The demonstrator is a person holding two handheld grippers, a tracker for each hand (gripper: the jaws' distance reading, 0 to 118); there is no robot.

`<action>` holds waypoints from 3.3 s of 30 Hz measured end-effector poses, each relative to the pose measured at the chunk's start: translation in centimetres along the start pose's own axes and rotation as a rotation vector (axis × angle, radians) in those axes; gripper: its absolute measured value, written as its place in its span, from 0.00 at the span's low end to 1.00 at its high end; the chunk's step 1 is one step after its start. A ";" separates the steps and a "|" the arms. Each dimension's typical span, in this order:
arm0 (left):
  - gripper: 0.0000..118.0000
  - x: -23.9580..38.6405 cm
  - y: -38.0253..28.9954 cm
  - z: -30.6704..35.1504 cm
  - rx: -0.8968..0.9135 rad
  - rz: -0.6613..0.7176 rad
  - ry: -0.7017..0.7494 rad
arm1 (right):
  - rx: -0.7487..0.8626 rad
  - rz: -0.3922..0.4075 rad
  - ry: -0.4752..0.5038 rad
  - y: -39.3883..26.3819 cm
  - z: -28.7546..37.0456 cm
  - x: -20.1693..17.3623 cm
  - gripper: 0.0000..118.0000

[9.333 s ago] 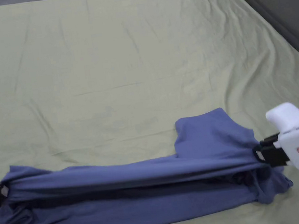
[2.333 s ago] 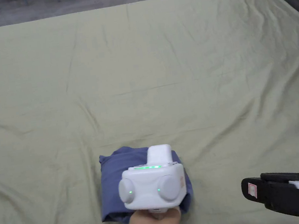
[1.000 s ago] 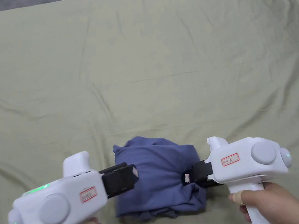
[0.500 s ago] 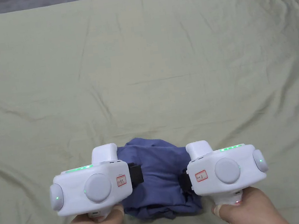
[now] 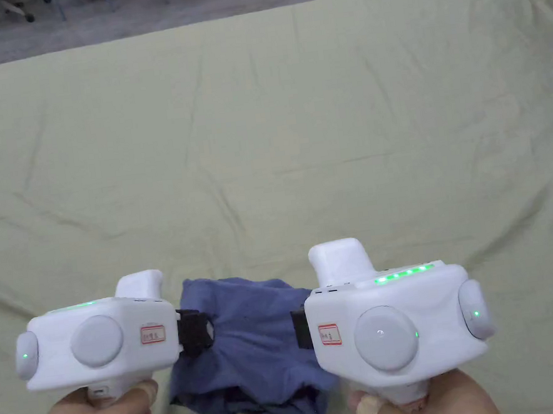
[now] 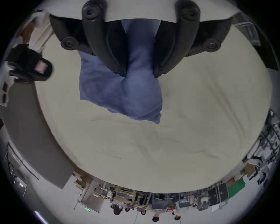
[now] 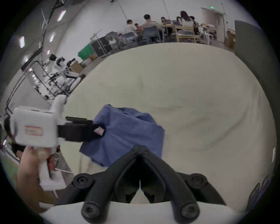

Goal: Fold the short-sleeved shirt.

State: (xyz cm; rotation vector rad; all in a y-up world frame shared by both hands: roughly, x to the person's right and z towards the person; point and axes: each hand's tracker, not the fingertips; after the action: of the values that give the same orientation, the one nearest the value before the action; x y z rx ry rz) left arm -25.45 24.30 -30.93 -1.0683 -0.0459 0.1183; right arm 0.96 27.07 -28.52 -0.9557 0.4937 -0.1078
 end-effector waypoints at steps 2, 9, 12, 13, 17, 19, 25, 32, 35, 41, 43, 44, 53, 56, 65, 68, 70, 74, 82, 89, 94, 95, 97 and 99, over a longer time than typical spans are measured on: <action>0.27 -4.2 0.4 1.1 -0.010 0.024 0.063 | 0.011 0.015 0.049 0.6 0.4 -2.6 0.02; 0.27 -19.0 1.3 3.0 -0.109 0.045 0.317 | -0.010 0.049 0.148 1.6 0.0 -13.1 0.02; 0.27 -23.5 0.9 2.0 -0.168 0.050 0.440 | -0.012 0.097 0.227 1.5 0.3 -16.4 0.02; 0.27 -24.6 0.7 1.2 -0.197 0.019 0.480 | -0.006 0.114 0.234 1.3 0.5 -17.1 0.02; 0.27 -26.4 -0.3 -0.6 -0.230 0.035 0.491 | -0.020 0.152 0.237 1.0 0.8 -17.7 0.02; 0.27 -25.7 -0.2 -0.6 -0.219 0.037 0.505 | -0.021 0.159 0.222 0.9 0.8 -17.3 0.02; 1.00 -23.2 0.7 1.6 -0.185 0.054 0.624 | -0.021 0.120 0.191 0.8 1.4 -14.9 0.02; 1.00 -9.2 3.3 9.9 0.085 0.019 0.211 | 0.026 0.009 0.153 -0.2 4.3 -5.9 0.02; 0.29 0.2 4.3 13.5 0.244 -0.190 0.277 | 0.106 -0.052 0.025 1.1 8.2 0.2 0.02; 0.00 11.5 9.2 21.1 0.569 -0.178 0.049 | 0.428 -0.045 -0.284 8.3 22.2 11.0 0.02; 0.00 14.9 10.5 24.2 0.710 -0.194 0.119 | 0.547 -0.051 -0.356 10.6 27.9 12.8 0.03; 0.00 16.6 10.7 25.7 0.784 -0.189 0.136 | 0.613 -0.041 -0.374 11.6 30.8 13.3 0.03; 0.00 24.9 9.0 31.3 1.036 -0.078 0.092 | 0.829 0.024 -0.594 10.5 41.5 15.6 0.03; 0.00 26.5 8.3 30.0 0.978 -0.121 0.130 | 0.803 0.011 -0.568 9.2 40.1 15.4 0.03; 0.00 26.2 5.6 29.4 0.941 -0.134 0.163 | 0.749 0.042 -0.495 8.6 37.1 13.2 0.03; 0.00 25.5 5.4 29.9 0.946 -0.118 0.169 | 0.756 0.061 -0.485 8.7 37.2 12.3 0.04; 0.00 25.4 5.1 30.4 0.948 -0.116 0.172 | 0.756 0.065 -0.482 8.8 37.2 11.8 0.04; 0.00 25.5 4.9 30.8 0.943 -0.139 0.166 | 0.752 0.068 -0.472 8.9 37.0 11.0 0.04; 1.00 25.2 4.6 31.7 0.970 -0.124 0.144 | 0.730 0.090 -0.468 9.4 36.9 10.3 1.00; 1.00 25.6 2.2 30.9 0.968 -0.126 0.168 | 0.744 0.062 -0.381 9.0 37.2 10.1 1.00; 1.00 25.4 4.3 31.6 0.952 -0.134 0.176 | 0.753 0.045 -0.439 9.0 36.6 9.9 1.00; 1.00 25.4 4.2 31.6 0.949 -0.128 0.162 | 0.753 0.041 -0.447 9.1 36.5 10.0 1.00; 1.00 25.6 4.2 31.6 0.944 -0.120 0.147 | 0.751 0.030 -0.483 8.9 36.8 9.7 1.00; 1.00 25.1 4.4 31.3 0.924 -0.112 0.142 | 0.749 0.030 -0.494 8.9 36.7 9.8 1.00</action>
State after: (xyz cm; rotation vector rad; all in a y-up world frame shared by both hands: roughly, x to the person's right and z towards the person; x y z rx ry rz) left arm -3.81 56.66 -20.22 -0.1479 0.0735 -0.0427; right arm 24.98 56.99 -21.69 -0.2171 -0.0102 -0.0204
